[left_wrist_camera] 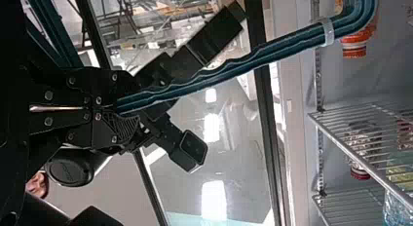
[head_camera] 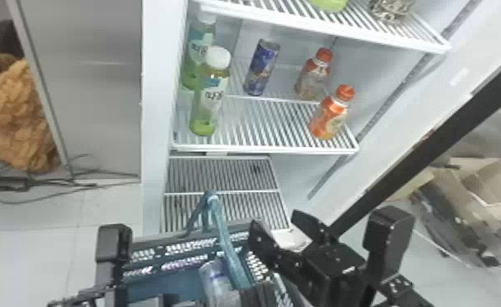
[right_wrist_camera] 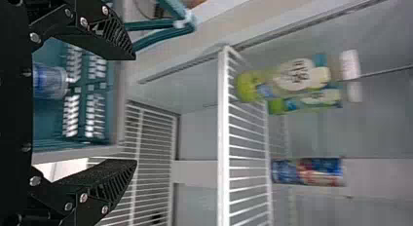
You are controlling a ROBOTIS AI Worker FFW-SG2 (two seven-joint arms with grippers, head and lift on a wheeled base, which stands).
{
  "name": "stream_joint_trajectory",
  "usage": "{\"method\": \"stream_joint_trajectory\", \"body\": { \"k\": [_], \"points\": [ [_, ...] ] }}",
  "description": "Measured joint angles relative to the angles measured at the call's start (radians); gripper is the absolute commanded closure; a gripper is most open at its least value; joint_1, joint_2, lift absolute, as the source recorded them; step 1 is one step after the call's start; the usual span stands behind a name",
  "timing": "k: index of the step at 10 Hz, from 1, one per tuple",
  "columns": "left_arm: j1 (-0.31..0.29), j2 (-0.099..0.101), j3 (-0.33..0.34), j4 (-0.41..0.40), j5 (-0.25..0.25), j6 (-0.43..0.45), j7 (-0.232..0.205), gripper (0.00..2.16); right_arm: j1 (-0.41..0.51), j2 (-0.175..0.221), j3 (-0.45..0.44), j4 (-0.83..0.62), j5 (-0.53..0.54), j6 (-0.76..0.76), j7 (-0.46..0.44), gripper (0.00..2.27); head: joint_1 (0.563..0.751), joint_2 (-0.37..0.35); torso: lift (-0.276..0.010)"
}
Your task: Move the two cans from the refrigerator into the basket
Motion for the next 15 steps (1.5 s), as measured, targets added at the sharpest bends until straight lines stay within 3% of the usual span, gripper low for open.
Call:
{"method": "stream_joint_trajectory", "body": {
  "k": [4, 8, 15],
  "points": [
    [0.000, 0.000, 0.001, 0.001, 0.001, 0.000, 0.000, 1.18, -0.035, 0.007, 0.000, 0.050, 0.001, -0.168, -0.029, 0.26, 0.695, -0.350, -0.276],
    [0.000, 0.001, 0.002, 0.001, 0.003, -0.007, 0.000, 1.18, -0.128, 0.009, 0.008, 0.144, 0.017, -0.315, -0.045, 0.13, 0.695, -0.350, -0.276],
    [-0.001, 0.002, -0.001, 0.001, 0.010, -0.009, 0.000, 1.18, -0.365, 0.000, 0.023, 0.455, 0.087, -0.562, -0.046, 0.09, 0.695, -0.350, -0.276]
  ]
}}
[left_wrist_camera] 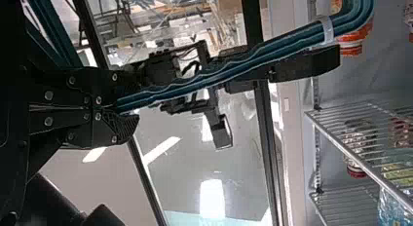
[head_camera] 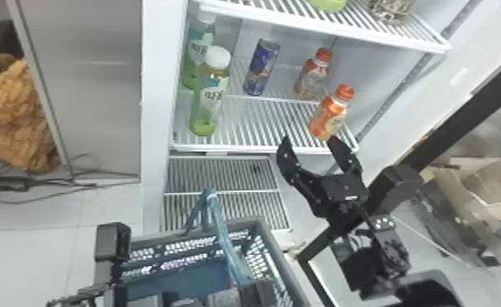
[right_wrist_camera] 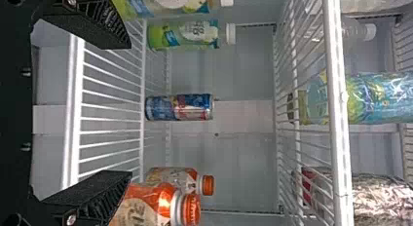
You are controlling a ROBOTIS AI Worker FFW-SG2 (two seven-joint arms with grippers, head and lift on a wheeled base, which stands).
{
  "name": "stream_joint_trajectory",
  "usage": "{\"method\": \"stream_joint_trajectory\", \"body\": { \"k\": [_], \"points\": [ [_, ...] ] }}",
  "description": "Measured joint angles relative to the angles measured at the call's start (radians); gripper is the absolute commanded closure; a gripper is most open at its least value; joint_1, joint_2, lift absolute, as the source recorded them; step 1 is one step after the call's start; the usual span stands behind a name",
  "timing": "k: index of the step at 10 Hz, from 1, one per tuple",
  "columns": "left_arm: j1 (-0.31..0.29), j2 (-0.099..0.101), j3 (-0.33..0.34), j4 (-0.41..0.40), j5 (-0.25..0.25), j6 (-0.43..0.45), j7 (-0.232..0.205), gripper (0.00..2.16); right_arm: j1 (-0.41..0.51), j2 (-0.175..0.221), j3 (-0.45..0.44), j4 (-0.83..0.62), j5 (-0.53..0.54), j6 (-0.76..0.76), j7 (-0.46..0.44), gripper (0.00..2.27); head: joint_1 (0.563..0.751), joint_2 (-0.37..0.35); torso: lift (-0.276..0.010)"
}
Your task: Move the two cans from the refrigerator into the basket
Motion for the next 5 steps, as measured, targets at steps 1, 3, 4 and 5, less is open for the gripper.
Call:
{"method": "stream_joint_trajectory", "body": {
  "k": [1, 3, 4, 5],
  "points": [
    [0.000, 0.000, -0.001, 0.000, 0.001, 0.000, 0.000, 1.18, -0.032, -0.002, 0.007, 0.040, -0.002, -0.022, 0.000, 0.09, 0.695, -0.350, -0.276],
    [0.001, -0.001, -0.001, 0.000, 0.004, -0.001, 0.002, 1.18, -0.113, 0.002, 0.031, 0.146, -0.006, -0.077, -0.001, 0.09, 0.695, -0.350, -0.276],
    [0.001, -0.001, -0.001, 0.000, 0.003, -0.001, 0.002, 1.18, -0.154, 0.004, 0.047, 0.199, -0.008, -0.106, -0.002, 0.09, 0.695, -0.350, -0.276],
    [-0.001, -0.002, -0.002, 0.000, 0.002, -0.001, 0.002, 1.18, -0.199, 0.004, 0.064, 0.252, -0.010, -0.128, -0.002, 0.09, 0.695, -0.350, -0.276]
  ]
}}
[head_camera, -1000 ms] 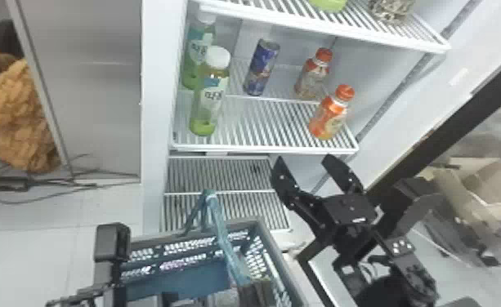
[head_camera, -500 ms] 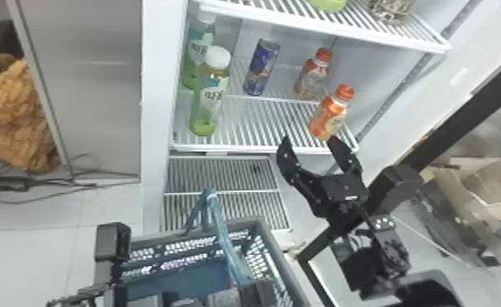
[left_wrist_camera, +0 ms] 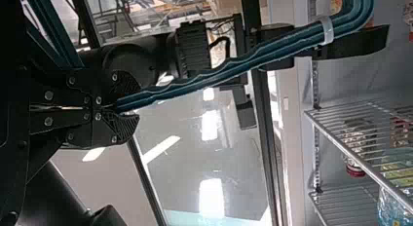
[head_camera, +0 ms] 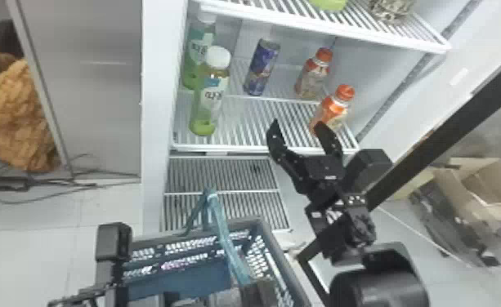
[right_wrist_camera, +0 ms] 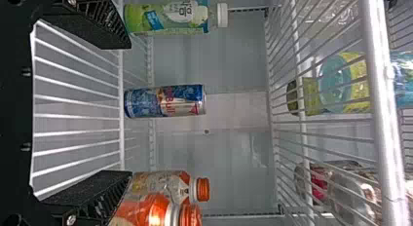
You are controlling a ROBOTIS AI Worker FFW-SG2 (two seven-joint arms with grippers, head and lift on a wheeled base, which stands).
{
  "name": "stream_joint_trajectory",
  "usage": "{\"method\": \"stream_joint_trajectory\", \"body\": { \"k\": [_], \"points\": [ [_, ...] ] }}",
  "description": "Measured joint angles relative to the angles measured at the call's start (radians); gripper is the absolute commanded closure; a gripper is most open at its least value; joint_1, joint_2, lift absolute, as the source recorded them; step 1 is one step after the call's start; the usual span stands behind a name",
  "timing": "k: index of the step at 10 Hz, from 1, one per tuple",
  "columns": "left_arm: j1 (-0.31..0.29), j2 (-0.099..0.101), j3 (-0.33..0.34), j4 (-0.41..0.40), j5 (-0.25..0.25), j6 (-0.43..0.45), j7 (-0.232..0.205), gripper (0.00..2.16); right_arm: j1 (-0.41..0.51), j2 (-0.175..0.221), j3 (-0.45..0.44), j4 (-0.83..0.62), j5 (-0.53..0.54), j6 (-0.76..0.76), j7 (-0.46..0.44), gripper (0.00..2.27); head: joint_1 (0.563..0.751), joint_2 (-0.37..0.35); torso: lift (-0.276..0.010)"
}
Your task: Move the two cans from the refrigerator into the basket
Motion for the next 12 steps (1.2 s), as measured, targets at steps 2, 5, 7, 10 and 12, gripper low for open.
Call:
{"method": "stream_joint_trajectory", "body": {
  "k": [2, 5, 7, 10, 12],
  "points": [
    [-0.001, 0.000, -0.003, 0.000, 0.000, 0.000, 0.001, 1.18, -0.063, -0.003, 0.022, 0.071, 0.000, -0.024, -0.002, 0.09, 0.695, -0.350, -0.276],
    [-0.003, 0.001, -0.006, 0.000, 0.000, 0.002, 0.001, 1.18, -0.152, -0.009, 0.042, 0.171, 0.000, -0.061, -0.009, 0.09, 0.695, -0.350, -0.276],
    [-0.005, 0.002, -0.008, 0.000, 0.000, 0.005, 0.002, 1.18, -0.215, -0.017, 0.060, 0.241, -0.012, -0.089, -0.008, 0.09, 0.695, -0.350, -0.276],
    [-0.006, 0.002, -0.010, 0.000, 0.001, 0.005, 0.004, 1.18, -0.301, -0.024, 0.091, 0.335, -0.022, -0.134, -0.008, 0.09, 0.695, -0.350, -0.276],
    [-0.008, 0.002, -0.012, 0.000, 0.002, 0.005, 0.004, 1.18, -0.346, -0.026, 0.099, 0.384, -0.021, -0.140, -0.008, 0.09, 0.695, -0.350, -0.276]
  ]
}}
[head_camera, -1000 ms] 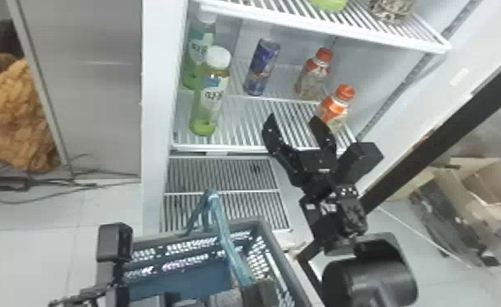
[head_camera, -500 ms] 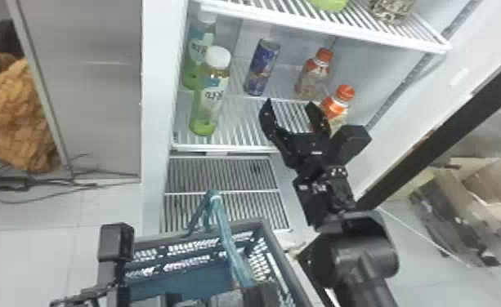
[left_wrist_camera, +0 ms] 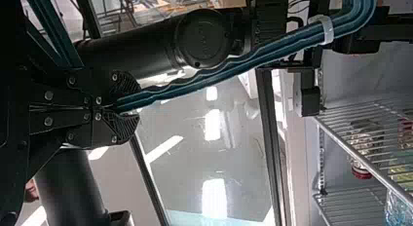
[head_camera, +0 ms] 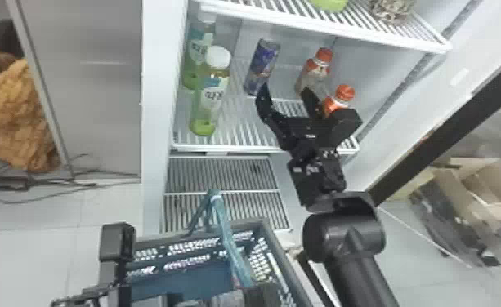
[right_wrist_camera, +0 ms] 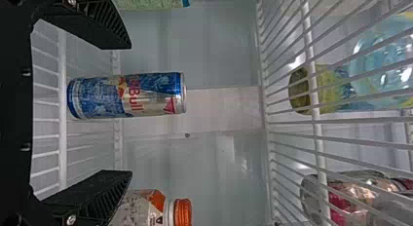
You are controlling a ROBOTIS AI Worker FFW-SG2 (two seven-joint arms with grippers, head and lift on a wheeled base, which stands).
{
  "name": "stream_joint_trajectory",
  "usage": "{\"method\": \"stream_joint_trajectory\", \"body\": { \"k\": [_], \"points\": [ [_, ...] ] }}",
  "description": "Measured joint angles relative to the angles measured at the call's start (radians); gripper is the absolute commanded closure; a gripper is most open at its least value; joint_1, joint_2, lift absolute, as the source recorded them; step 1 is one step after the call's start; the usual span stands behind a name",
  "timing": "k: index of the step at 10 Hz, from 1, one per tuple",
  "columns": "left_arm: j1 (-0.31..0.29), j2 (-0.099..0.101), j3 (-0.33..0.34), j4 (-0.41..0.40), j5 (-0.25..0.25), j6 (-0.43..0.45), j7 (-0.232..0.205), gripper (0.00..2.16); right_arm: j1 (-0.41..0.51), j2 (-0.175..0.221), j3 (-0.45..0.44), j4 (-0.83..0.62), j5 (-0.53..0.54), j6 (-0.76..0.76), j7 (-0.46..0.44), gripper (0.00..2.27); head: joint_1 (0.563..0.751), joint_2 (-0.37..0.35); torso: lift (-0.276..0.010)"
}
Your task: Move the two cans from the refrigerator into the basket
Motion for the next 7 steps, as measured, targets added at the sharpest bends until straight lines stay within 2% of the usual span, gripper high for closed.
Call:
{"method": "stream_joint_trajectory", "body": {
  "k": [7],
  "points": [
    [-0.007, 0.001, -0.007, 0.000, 0.000, 0.003, 0.001, 1.18, -0.131, -0.006, 0.043, 0.151, 0.011, -0.012, -0.005, 0.08, 0.695, -0.350, -0.276]
  ]
}}
